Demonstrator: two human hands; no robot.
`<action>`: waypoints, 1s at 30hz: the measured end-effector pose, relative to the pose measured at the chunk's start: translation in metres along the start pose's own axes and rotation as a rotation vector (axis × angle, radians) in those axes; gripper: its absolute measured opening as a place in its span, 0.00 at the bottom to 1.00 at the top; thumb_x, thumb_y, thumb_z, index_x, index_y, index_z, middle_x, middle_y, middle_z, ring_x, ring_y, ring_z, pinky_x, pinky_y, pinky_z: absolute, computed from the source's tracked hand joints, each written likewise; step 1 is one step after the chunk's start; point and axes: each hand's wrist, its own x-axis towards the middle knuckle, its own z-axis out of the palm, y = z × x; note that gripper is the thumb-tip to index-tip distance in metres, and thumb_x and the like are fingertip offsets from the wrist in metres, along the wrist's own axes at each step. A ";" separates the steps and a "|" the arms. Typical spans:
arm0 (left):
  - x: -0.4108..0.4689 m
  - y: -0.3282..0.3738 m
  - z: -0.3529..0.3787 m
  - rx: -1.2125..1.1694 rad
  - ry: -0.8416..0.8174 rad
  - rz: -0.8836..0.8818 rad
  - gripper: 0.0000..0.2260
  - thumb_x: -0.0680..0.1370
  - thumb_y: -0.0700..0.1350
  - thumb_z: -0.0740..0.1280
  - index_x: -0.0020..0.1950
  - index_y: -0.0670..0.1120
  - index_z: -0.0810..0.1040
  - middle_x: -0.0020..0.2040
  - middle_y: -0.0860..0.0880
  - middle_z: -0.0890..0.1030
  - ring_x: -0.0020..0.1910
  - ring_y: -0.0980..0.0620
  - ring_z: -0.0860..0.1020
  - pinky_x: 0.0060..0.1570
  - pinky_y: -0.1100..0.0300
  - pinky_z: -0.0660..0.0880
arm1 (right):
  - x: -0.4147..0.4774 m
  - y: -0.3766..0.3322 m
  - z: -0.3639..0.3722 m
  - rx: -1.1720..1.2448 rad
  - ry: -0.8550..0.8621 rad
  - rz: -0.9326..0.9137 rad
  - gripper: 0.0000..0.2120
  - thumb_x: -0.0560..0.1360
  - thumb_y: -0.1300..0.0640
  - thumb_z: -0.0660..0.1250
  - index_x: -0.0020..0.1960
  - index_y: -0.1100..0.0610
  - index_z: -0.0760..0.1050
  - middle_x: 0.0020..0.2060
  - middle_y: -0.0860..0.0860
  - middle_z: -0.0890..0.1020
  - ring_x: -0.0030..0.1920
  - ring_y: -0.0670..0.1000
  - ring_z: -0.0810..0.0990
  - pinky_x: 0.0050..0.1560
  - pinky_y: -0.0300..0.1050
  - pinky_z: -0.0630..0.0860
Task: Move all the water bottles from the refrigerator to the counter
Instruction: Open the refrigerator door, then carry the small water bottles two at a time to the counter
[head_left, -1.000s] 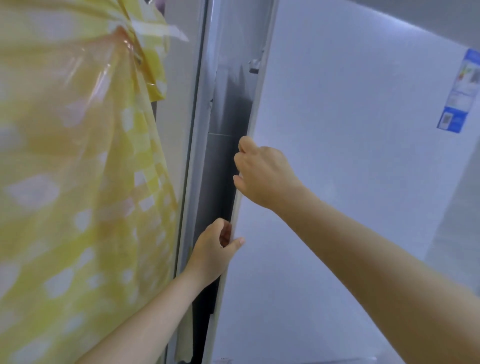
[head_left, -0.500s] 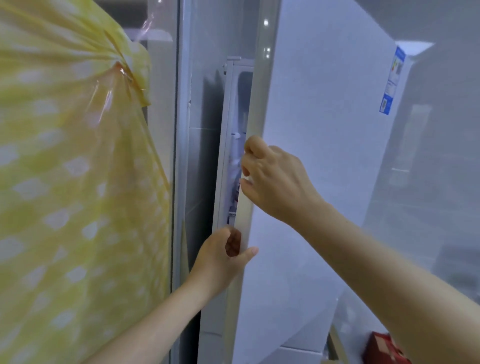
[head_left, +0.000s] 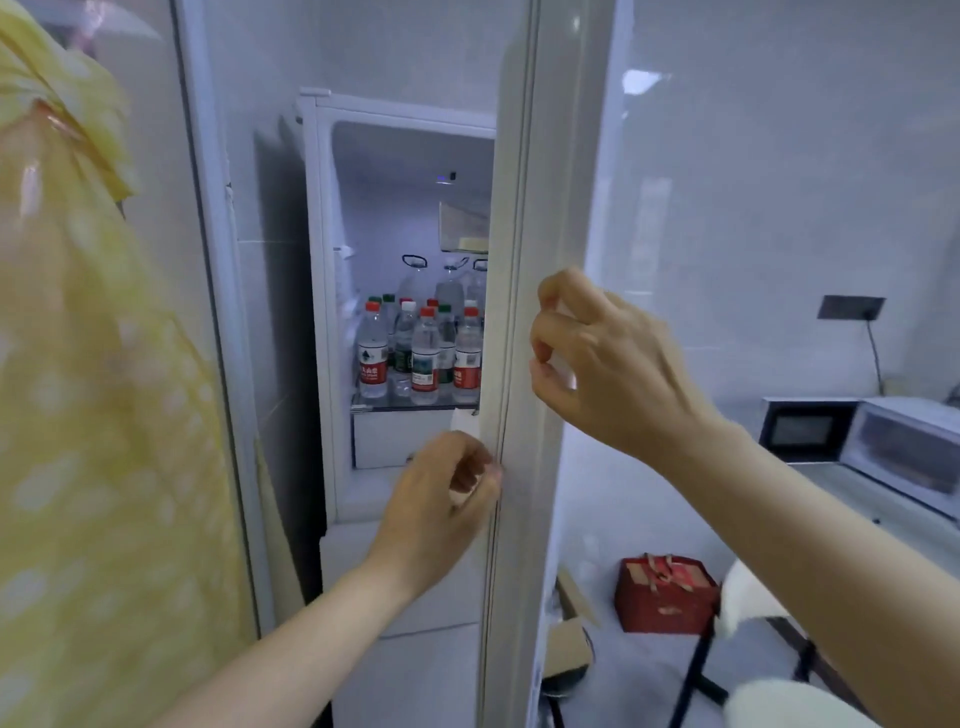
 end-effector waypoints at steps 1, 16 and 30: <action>0.000 0.002 0.005 0.000 0.029 0.031 0.03 0.77 0.46 0.68 0.49 0.50 0.75 0.44 0.53 0.77 0.44 0.57 0.76 0.46 0.65 0.74 | -0.007 0.004 -0.006 -0.021 -0.005 0.019 0.04 0.70 0.59 0.68 0.37 0.58 0.75 0.50 0.53 0.76 0.33 0.55 0.72 0.25 0.42 0.65; 0.032 0.047 0.105 0.128 -0.312 0.010 0.26 0.78 0.53 0.65 0.75 0.50 0.63 0.75 0.51 0.64 0.74 0.51 0.60 0.71 0.58 0.57 | -0.117 0.111 -0.070 -0.150 -0.084 0.243 0.07 0.69 0.57 0.69 0.45 0.56 0.75 0.59 0.54 0.73 0.43 0.54 0.76 0.28 0.46 0.73; 0.054 0.084 0.243 0.243 -0.411 0.113 0.14 0.75 0.60 0.59 0.38 0.51 0.68 0.35 0.51 0.74 0.38 0.49 0.74 0.40 0.56 0.66 | -0.195 0.247 -0.069 -0.009 -0.029 0.493 0.27 0.68 0.35 0.68 0.50 0.58 0.73 0.61 0.51 0.70 0.39 0.49 0.72 0.41 0.44 0.71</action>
